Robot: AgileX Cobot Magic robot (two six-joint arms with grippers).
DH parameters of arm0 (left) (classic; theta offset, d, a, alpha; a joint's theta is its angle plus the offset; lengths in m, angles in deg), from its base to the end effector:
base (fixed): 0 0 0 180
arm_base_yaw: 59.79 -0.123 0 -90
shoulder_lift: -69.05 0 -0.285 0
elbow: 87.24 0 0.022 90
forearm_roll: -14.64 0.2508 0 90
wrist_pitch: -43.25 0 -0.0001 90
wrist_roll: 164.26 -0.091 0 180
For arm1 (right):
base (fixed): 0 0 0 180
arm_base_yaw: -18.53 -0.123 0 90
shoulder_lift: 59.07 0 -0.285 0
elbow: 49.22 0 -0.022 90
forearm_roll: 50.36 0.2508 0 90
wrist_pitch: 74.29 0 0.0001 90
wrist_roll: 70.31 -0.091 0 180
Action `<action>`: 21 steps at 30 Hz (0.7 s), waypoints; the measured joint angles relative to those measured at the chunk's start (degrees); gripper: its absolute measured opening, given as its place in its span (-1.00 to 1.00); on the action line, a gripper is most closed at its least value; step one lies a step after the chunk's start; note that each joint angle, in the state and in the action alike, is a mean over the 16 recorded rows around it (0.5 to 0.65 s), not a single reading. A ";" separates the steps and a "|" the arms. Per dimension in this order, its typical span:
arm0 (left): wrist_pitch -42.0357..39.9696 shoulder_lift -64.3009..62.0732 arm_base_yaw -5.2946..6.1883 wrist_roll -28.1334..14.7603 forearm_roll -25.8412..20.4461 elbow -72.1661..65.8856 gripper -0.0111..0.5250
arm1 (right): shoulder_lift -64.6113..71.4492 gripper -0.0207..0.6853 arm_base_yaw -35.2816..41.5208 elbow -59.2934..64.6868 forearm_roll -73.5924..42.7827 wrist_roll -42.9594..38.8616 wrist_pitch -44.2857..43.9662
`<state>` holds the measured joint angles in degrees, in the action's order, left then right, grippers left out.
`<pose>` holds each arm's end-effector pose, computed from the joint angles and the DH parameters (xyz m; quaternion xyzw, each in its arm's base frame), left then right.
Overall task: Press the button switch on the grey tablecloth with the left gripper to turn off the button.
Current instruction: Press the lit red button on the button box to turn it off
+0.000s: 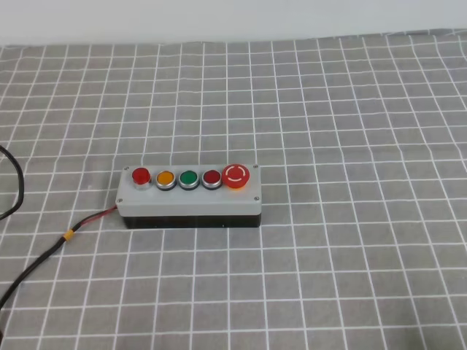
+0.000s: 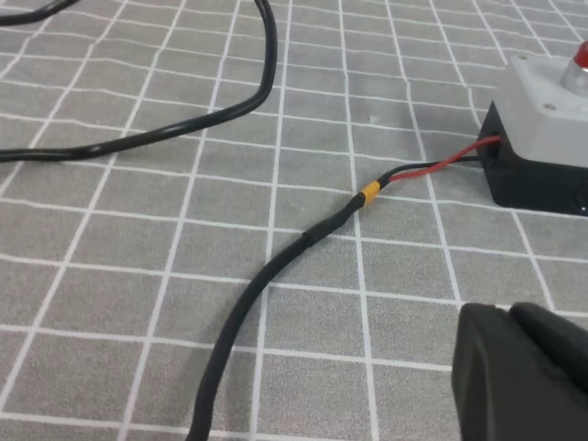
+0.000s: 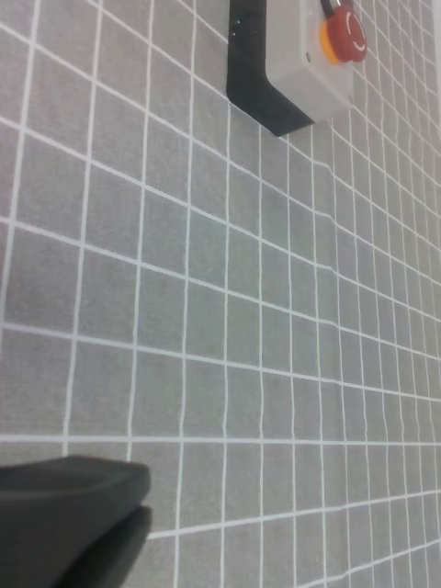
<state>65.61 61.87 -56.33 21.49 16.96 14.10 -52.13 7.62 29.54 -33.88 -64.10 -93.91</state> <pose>0.0522 -0.0017 0.1703 -0.0055 0.8099 -0.0299 0.5857 0.0506 0.0186 0.1753 -0.0398 0.7897 0.1447 0.5949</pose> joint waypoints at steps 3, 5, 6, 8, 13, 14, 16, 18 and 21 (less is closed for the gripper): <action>0.01 0.00 -0.38 0.00 -0.43 0.00 -0.97 | 0.00 -0.99 0.00 0.00 0.04 0.00 0.00; 0.01 0.00 -0.45 0.00 -0.57 0.00 -0.97 | 0.00 -0.99 0.00 0.00 0.06 0.00 0.00; 0.01 0.00 -0.46 0.00 -0.61 0.00 -0.97 | 0.00 -0.99 0.00 0.00 0.07 0.00 0.00; 0.02 0.00 -0.46 0.00 -0.65 0.00 -0.97 | 0.00 -0.99 0.00 0.00 0.08 0.00 0.00; 0.02 0.00 -0.46 0.00 -0.66 0.00 -0.97 | 0.00 -0.99 0.00 0.00 0.12 0.00 0.00; 0.02 0.00 -0.46 0.00 -0.66 0.00 -0.97 | 0.00 -0.99 0.00 0.00 0.13 0.00 0.00; 0.02 0.00 -0.46 0.00 -0.66 0.00 -0.97 | 0.00 -0.99 0.00 0.00 0.15 0.00 0.00; 0.02 0.00 -0.46 0.00 -0.66 0.00 -0.97 | 0.00 -0.99 0.00 0.00 0.16 0.00 0.00; 0.04 0.00 -0.46 0.00 -0.66 0.00 -0.97 | 0.00 -0.99 0.00 0.00 0.18 0.00 0.00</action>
<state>65.65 61.87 -56.79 21.49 16.29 14.10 -52.13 7.62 29.54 -33.71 -64.10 -93.91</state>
